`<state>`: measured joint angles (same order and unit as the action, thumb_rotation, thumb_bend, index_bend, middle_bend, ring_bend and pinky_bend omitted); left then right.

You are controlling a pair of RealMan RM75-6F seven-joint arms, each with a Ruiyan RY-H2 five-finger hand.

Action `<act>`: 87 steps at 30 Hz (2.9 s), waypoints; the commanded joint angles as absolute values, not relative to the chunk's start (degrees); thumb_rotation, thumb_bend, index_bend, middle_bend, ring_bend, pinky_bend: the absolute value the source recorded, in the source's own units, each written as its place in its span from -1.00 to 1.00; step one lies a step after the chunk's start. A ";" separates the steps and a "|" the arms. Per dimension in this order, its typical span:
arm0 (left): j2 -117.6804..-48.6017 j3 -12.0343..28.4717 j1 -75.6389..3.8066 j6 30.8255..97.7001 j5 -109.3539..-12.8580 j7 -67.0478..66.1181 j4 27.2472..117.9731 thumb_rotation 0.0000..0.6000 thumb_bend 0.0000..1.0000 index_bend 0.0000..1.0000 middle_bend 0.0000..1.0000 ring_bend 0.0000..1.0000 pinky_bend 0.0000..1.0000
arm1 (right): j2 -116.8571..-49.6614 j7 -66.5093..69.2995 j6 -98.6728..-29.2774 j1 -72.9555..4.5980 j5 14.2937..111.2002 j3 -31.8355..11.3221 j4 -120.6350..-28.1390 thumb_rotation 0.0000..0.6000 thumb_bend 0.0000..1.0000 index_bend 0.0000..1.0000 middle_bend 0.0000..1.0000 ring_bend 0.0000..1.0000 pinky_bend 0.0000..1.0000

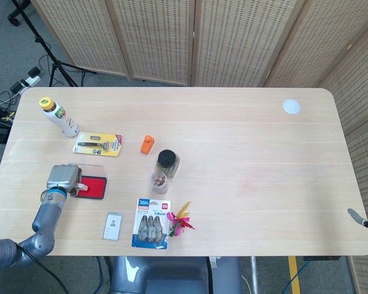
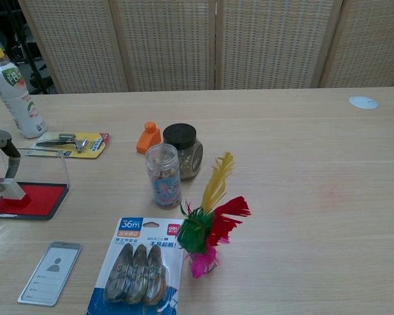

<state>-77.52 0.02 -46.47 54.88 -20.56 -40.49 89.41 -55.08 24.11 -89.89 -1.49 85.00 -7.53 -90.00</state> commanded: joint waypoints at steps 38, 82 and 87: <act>-67.95 -3.97 -37.08 46.36 -33.73 -25.30 85.09 1.00 -0.33 0.20 1.00 0.88 0.81 | -55.40 21.46 -89.70 -1.84 85.70 -7.19 -91.32 1.00 -1.00 -1.00 -1.00 -1.00 -1.00; -66.48 -5.11 -37.15 48.91 -34.45 -28.58 88.44 1.00 -0.40 -0.41 0.92 0.86 0.80 | -54.97 22.16 -89.94 -1.80 85.64 -7.34 -91.70 1.00 -1.00 -1.00 -1.00 -1.00 -1.00; -61.61 -3.20 -33.47 54.82 -44.31 -21.39 94.52 1.00 -0.49 -0.61 0.46 0.49 0.70 | -54.95 21.99 -89.97 -1.81 85.67 -7.35 -91.82 1.00 -1.00 -1.00 -1.00 -1.00 -1.00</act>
